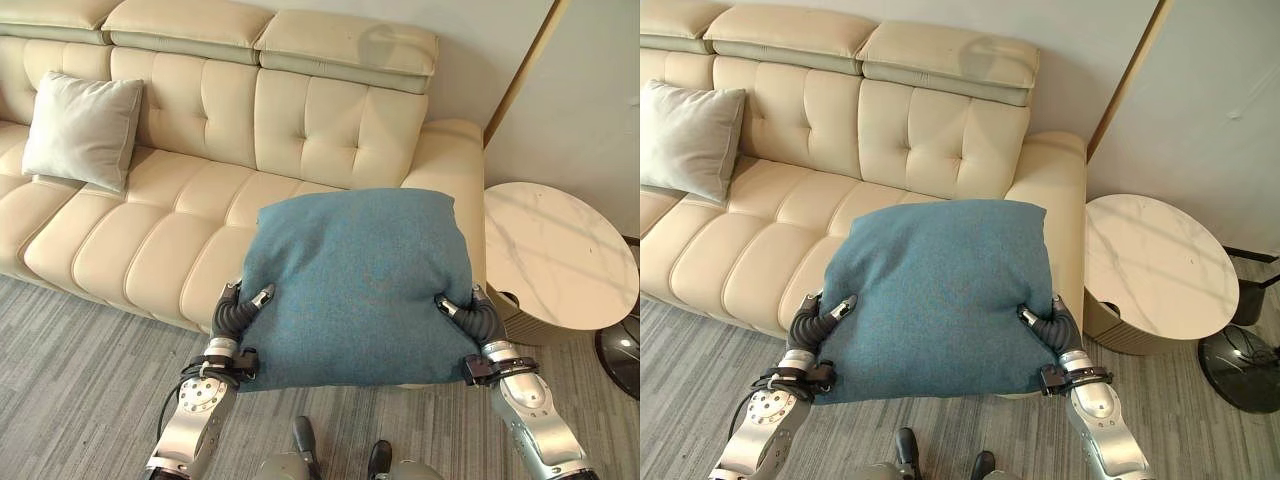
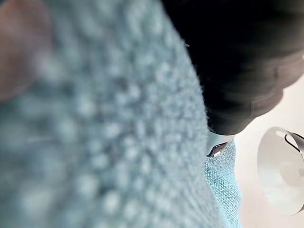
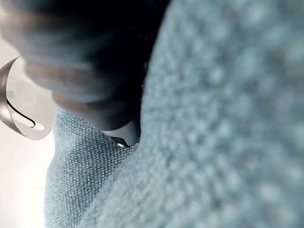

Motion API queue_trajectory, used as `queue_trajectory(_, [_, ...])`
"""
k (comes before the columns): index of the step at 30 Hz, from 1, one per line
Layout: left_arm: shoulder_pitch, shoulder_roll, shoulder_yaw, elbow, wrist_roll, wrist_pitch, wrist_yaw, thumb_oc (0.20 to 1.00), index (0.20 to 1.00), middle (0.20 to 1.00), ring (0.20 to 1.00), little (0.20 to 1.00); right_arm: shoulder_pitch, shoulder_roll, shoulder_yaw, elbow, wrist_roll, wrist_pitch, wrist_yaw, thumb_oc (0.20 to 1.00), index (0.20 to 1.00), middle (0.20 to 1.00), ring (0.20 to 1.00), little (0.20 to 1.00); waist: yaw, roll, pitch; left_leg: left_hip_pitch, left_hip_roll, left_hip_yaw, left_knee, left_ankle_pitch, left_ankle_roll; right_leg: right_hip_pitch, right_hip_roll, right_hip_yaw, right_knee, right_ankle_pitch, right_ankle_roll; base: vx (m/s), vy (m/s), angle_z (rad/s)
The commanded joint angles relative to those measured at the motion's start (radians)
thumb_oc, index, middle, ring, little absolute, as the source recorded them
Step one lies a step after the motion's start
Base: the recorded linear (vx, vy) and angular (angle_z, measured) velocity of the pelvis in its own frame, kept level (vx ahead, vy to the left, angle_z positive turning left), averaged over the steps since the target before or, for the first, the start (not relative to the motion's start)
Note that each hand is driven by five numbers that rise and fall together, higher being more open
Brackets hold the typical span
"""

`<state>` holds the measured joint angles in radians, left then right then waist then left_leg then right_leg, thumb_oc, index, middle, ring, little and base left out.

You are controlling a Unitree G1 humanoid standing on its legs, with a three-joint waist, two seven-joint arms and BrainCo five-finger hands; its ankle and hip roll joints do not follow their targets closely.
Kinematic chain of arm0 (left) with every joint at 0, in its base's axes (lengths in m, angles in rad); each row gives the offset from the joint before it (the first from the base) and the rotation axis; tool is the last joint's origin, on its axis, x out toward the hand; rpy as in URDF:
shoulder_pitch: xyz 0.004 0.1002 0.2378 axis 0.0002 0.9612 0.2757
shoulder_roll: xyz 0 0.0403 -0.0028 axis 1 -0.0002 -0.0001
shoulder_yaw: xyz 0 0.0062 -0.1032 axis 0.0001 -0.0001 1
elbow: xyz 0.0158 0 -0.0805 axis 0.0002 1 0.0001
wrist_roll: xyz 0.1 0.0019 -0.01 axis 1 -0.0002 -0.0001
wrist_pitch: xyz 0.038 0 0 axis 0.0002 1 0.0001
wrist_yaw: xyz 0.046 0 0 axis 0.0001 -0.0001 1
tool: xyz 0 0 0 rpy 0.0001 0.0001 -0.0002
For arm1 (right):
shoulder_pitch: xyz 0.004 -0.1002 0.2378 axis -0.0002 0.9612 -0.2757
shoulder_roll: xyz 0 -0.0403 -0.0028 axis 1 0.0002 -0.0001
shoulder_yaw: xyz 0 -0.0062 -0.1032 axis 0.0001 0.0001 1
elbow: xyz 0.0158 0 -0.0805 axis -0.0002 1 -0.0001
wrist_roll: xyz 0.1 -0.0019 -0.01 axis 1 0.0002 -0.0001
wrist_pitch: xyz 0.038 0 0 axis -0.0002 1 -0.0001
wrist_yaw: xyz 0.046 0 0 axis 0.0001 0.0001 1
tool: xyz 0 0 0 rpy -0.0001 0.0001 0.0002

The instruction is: Pick up all the scattered cushions and arrange them neatly on the sofa.

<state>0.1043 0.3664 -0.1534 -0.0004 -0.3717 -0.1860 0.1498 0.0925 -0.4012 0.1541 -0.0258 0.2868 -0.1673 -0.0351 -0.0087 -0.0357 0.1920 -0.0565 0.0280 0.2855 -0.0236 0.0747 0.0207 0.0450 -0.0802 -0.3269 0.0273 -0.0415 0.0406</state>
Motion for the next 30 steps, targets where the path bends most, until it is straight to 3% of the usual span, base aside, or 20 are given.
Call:
queue_trajectory(1, [-0.068, 0.013, -0.015, -0.132, 0.028, -0.088, -0.063, 0.200, 0.200, 0.200, 0.200, 0.200, -0.087, 0.036, 0.039, -0.128, 0.034, -0.097, 0.052, 0.200, 0.200, 0.200, 0.200, 0.200, 0.020, -0.038, -0.050, -0.006, -0.004, -0.100, 0.098, -0.195, -0.035, -0.005, -0.059, 0.078, -0.016, -0.031, 0.084, 0.04, 0.142, -0.06])
queue_trajectory(2, [-0.069, 0.013, -0.014, -0.133, 0.028, -0.088, -0.063, 0.200, 0.200, 0.200, 0.200, 0.200, -0.088, 0.036, 0.039, -0.128, 0.034, -0.097, 0.052, 0.200, 0.200, 0.200, 0.200, 0.200, 0.020, -0.039, -0.054, -0.012, -0.005, -0.100, 0.097, -0.191, -0.034, -0.011, -0.060, 0.078, -0.016, -0.029, 0.083, 0.05, 0.214, -0.01])
queue_trajectory(4, [-0.071, 0.030, -0.006, -0.134, 0.021, -0.085, -0.069, 0.200, 0.200, 0.200, 0.200, 0.200, -0.089, 0.048, 0.039, -0.137, 0.033, -0.092, 0.067, 0.200, 0.200, 0.200, 0.200, 0.200, 0.018, -0.028, -0.024, -0.014, -0.031, -0.122, 0.127, -0.225, 0.005, -0.096, -0.098, 0.120, 0.177, -0.025, 0.092, 0.06, 0.289, -0.04])
queue_trajectory(7, [-0.079, 0.033, -0.006, -0.127, 0.026, -0.088, -0.064, 0.200, 0.200, 0.200, 0.200, 0.200, -0.090, 0.056, 0.042, -0.133, 0.037, -0.096, 0.069, 0.200, 0.200, 0.200, 0.200, 0.200, 0.010, -0.017, -0.009, -0.010, -0.035, -0.128, 0.135, -0.237, 0.018, -0.177, -0.089, 0.143, 0.272, -0.012, 0.092, 0.08, 0.170, 0.03])
queue_trajectory(8, [-0.080, 0.030, -0.006, -0.126, 0.025, -0.093, -0.063, 0.200, 0.200, 0.200, 0.200, 0.200, -0.097, 0.047, 0.041, -0.127, 0.036, -0.096, 0.067, 0.200, 0.200, 0.200, 0.200, 0.200, -0.009, -0.008, 0.009, 0.040, -0.049, -0.141, 0.113, -0.249, 0.023, -0.247, -0.047, 0.158, 0.240, -0.010, 0.079, 0.19, 0.129, 0.05])
queue_trajectory(10, [-0.080, 0.029, -0.006, -0.127, 0.025, -0.094, -0.062, 0.200, 0.200, 0.200, 0.200, 0.200, -0.103, 0.045, 0.043, -0.127, 0.037, -0.097, 0.064, 0.200, 0.200, 0.200, 0.200, 0.200, -0.012, -0.005, 0.018, 0.058, -0.051, -0.143, 0.105, -0.255, 0.023, -0.267, -0.041, 0.142, 0.217, 0.003, 0.077, 0.17, 0.046, 0.15])
queue_trajectory(14, [-0.099, 0.014, -0.009, -0.113, 0.038, -0.097, -0.051, 0.200, 0.200, 0.200, 0.200, 0.200, -0.107, 0.039, 0.037, -0.131, 0.038, -0.101, 0.057, 0.200, 0.200, 0.200, 0.200, 0.200, -0.031, -0.003, 0.033, 0.146, -0.063, -0.164, 0.078, -0.297, 0.010, -0.339, -0.026, 0.050, 0.117, 0.048, 0.096, 0.25, -0.017, 0.19])
queue_trajectory(17, [-0.093, 0.000, -0.019, -0.110, 0.045, -0.094, -0.069, 0.200, 0.200, 0.200, 0.200, 0.200, -0.067, 0.037, 0.019, -0.137, 0.039, -0.103, 0.064, 0.200, 0.200, 0.200, 0.200, 0.200, -0.044, -0.006, 0.015, 0.190, -0.062, -0.180, 0.086, -0.328, -0.009, -0.301, -0.024, 0.033, 0.090, 0.039, 0.083, 0.34, -0.103, 0.28])
queue_trajectory(18, [-0.089, -0.014, -0.025, -0.113, 0.034, -0.097, -0.079, 0.200, 0.200, 0.200, 0.200, 0.200, -0.045, 0.030, 0.000, -0.137, 0.037, -0.109, 0.062, 0.200, 0.200, 0.200, 0.200, 0.200, -0.054, 0.000, 0.002, 0.187, -0.035, -0.178, 0.133, -0.310, -0.043, -0.278, -0.015, 0.039, 0.094, 0.039, 0.066, 0.28, -0.136, 0.63])
queue_trajectory(19, [-0.089, -0.013, -0.025, -0.113, 0.034, -0.097, -0.079, 0.200, 0.200, 0.200, 0.200, 0.200, -0.045, 0.031, 0.000, -0.138, 0.037, -0.109, 0.062, 0.200, 0.200, 0.200, 0.200, 0.200, -0.056, -0.003, 0.001, 0.183, -0.039, -0.180, 0.133, -0.305, -0.043, -0.280, -0.019, 0.038, 0.090, 0.043, 0.066, 0.28, -0.194, 0.77])
queue_trajectory(22, [-0.096, -0.015, -0.037, -0.115, 0.032, -0.096, -0.087, 0.200, 0.200, 0.200, 0.200, 0.200, -0.043, 0.002, -0.020, -0.132, 0.038, -0.120, 0.052, 0.200, 0.200, 0.200, 0.200, 0.200, -0.064, -0.002, -0.007, 0.114, 0.022, -0.147, 0.307, -0.236, -0.097, -0.221, -0.003, 0.029, 0.058, 0.027, 0.040, 0.15, -0.129, 0.55])
queue_trajectory(24, [-0.102, -0.018, -0.040, -0.114, 0.027, -0.096, -0.089, 0.200, 0.200, 0.200, 0.200, 0.200, -0.048, -0.013, -0.025, -0.129, 0.041, -0.120, 0.042, 0.200, 0.200, 0.200, 0.200, 0.200, -0.059, -0.003, -0.006, 0.070, 0.042, -0.138, 0.366, -0.223, -0.093, -0.187, 0.010, 0.039, 0.044, 0.005, 0.023, 0.14, -0.061, 0.19])
queue_trajectory(28, [-0.111, -0.018, -0.042, -0.110, 0.034, -0.093, -0.088, 0.200, 0.200, 0.200, 0.200, 0.200, -0.049, -0.026, -0.045, -0.130, 0.036, -0.119, 0.035, 0.200, 0.200, 0.200, 0.200, 0.200, -0.052, -0.027, -0.005, -0.028, 0.069, -0.159, 0.291, -0.253, -0.076, -0.149, -0.010, 0.092, 0.024, -0.019, 0.032, 0.12, 0.050, -0.29])
queue_trajectory(30, [-0.111, -0.010, -0.037, -0.111, 0.043, -0.092, -0.078, 0.200, 0.200, 0.200, 0.200, 0.200, -0.052, -0.024, -0.044, -0.121, 0.029, -0.116, 0.025, 0.200, 0.200, 0.200, 0.200, 0.200, -0.035, -0.035, 0.009, -0.082, 0.092, -0.220, 0.226, -0.183, -0.096, -0.126, -0.009, 0.131, 0.019, -0.027, 0.033, 0.15, 0.148, -0.65])
